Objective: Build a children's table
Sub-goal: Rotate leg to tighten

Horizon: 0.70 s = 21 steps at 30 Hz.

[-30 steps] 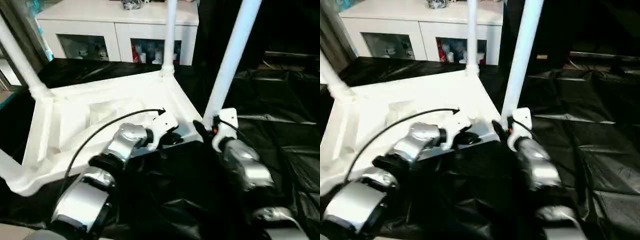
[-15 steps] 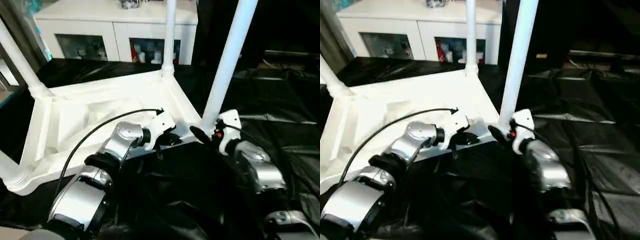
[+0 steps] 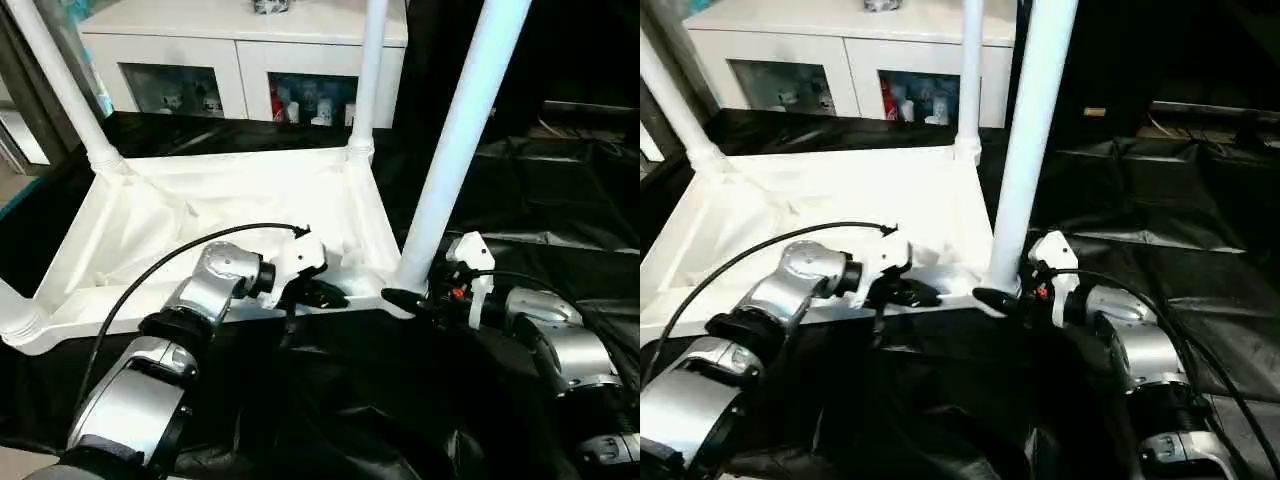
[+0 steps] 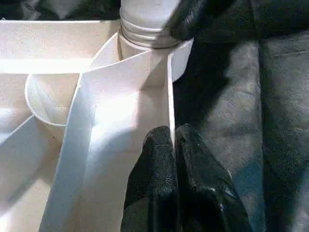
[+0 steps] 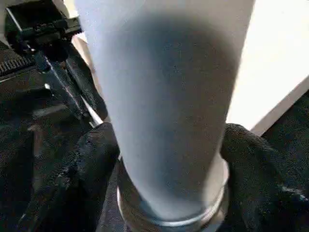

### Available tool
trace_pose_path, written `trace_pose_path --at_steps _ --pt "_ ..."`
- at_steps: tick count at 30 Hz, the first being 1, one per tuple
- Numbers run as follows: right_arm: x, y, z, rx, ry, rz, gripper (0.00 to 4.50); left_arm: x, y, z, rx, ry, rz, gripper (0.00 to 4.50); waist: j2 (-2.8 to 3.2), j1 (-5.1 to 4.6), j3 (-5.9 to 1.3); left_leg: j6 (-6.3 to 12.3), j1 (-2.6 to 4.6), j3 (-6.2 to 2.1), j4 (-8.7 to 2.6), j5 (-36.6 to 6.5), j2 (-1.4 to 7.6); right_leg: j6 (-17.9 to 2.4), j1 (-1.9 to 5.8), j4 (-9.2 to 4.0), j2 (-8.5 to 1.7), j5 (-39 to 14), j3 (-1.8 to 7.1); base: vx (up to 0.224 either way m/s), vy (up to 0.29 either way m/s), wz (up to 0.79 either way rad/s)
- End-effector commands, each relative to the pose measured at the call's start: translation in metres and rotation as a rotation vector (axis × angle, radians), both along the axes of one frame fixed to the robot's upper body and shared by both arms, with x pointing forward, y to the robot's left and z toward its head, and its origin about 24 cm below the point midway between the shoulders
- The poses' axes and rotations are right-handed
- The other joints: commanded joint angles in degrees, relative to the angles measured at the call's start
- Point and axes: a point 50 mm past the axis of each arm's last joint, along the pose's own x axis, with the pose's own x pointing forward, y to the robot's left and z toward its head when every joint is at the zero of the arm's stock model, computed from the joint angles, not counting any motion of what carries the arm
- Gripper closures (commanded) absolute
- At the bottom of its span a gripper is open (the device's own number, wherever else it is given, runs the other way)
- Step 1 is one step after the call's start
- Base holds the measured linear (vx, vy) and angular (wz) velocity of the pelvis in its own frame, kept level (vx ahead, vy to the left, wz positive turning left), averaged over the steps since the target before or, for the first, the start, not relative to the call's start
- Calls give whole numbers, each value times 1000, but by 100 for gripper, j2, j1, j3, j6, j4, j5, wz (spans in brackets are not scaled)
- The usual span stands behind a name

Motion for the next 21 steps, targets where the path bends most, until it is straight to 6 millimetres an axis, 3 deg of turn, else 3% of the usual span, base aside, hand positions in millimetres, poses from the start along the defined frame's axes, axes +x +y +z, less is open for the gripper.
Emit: trace_pose_path --at_steps 1,4,11,15,16,17,18,21 --pt "-2 3 4 10 -14 42 136 -1 0 5 -47 -11 -30 450 -92 25 -377 440 120 -70 -406 -1299 227 -1512 261 -304 -218 -1127 158 0 0 0" --pt "-3 4 4 13 -10 53 168 -2 0 4 -45 -9 -32 450 -90 26 -382 422 124 -70 -403 -1269 227 -1513 260 -299 -219 -1094 159 0 0 0" --pt "-8 9 -10 29 39 9 192 2 -5 3 -41 -40 27 450 -95 34 -378 460 121 -67 -400 -1197 227 -1507 254 -302 -219 -1058 160 0 0 0" --pt "-6 12 -23 8 59 -123 194 9 -14 4 -37 -69 109 450 -99 16 -349 266 143 -84 -441 -1552 215 -1344 230 -368 -227 -1668 162 0 0 0" --pt "-5 15 -31 -8 73 -206 194 12 -21 5 -47 -78 153 450 -83 -6 -333 130 189 -85 -456 -1794 209 -1228 173 -425 -224 -2035 174 0 0 0" --pt "-5 15 -31 -8 73 -206 194 12 -21 5 -47 -78 153 450 -92 -7 -331 87 204 -94 -460 -1867 206 -1189 175 -447 -232 -2151 171 0 0 0" --pt "-3 18 -35 -17 74 -268 194 14 -27 6 -57 -82 183 450 -101 -26 -321 59 167 -118 -478 -1921 201 -1104 202 -458 -242 -2307 169 0 0 0" --pt "3 22 -41 -22 87 -397 194 16 -38 7 -54 -100 219 450 -94 -85 -301 -58 193 -138 -502 -2193 193 -977 152 -501 -231 -2601 161 0 0 0"
